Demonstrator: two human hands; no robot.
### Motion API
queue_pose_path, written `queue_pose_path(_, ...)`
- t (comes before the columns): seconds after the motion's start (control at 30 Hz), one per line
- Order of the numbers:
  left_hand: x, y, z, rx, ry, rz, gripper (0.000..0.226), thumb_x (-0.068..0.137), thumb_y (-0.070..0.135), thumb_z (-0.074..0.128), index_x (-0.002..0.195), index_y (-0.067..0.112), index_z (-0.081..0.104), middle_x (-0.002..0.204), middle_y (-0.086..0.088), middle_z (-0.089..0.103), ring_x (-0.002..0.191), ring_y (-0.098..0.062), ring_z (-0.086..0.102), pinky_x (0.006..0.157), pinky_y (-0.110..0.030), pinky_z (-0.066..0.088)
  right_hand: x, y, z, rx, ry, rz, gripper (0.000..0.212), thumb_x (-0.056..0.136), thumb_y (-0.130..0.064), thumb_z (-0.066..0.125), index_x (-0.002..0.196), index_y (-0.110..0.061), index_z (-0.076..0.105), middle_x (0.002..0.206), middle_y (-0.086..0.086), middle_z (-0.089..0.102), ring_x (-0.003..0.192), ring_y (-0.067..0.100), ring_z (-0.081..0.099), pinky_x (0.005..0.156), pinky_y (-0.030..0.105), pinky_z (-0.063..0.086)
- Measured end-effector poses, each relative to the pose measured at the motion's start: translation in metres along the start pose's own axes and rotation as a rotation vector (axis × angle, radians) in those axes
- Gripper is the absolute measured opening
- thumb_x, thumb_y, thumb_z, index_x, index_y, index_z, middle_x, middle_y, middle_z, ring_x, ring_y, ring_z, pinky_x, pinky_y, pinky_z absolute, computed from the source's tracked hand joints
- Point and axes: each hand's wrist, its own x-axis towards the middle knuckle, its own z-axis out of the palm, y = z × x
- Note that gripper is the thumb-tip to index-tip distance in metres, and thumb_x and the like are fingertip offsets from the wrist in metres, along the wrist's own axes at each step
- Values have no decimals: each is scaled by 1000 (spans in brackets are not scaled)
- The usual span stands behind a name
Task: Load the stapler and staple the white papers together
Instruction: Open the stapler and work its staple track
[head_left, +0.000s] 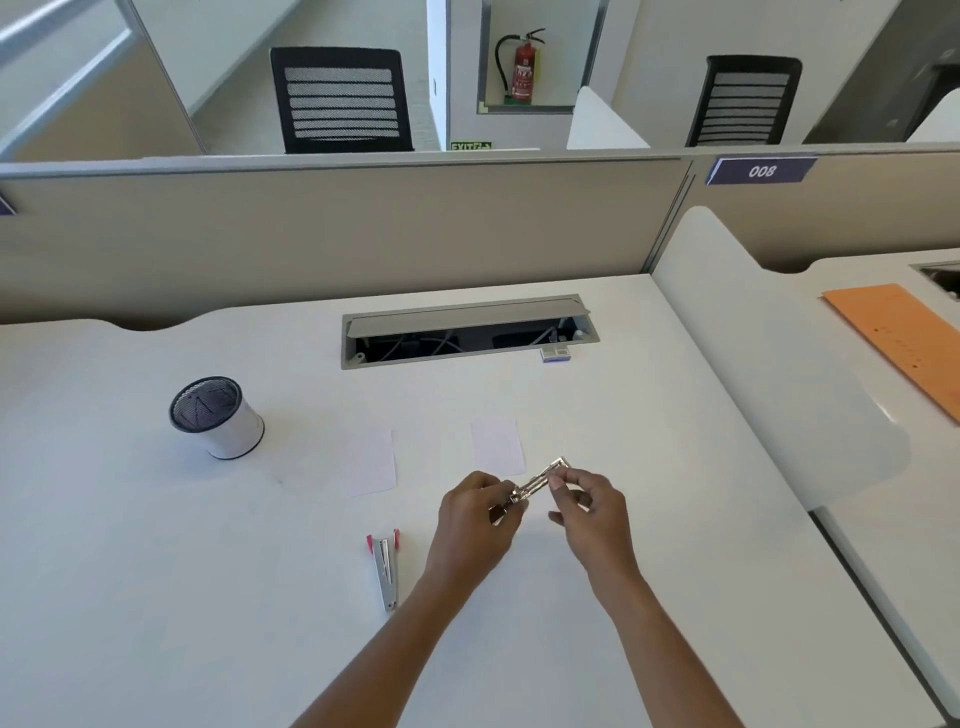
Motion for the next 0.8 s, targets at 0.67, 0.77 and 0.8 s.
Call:
queue_pose_path(0.67,-22,88,-108,-801,6,-572,42,82,32,84,114,6,74,100,-8,79,89,-27,79,81,-45,64,-11,-96,27,273,-357,-9,15,95,-2,65,107,-2,76,121,11,73,99,27,76,94,38,58)
queue_pose_path(0.77,-20,91,-123,-1034,-53,-673,39,97,35,64,110,-1,73,106,-19,77,97,-37,76,82,-49,63,-15,-108,30,263,-447,-17,18,97,-3,63,111,-3,75,123,9,72,102,28,75,95,38,58)
queue_pose_path(0.8,-18,91,-126,-1073,-78,-691,38,100,32,61,111,-3,72,108,-21,76,99,-38,76,82,-48,63,-16,-112,30,254,-479,-23,20,97,-3,62,113,-3,74,122,8,73,104,27,75,95,38,58)
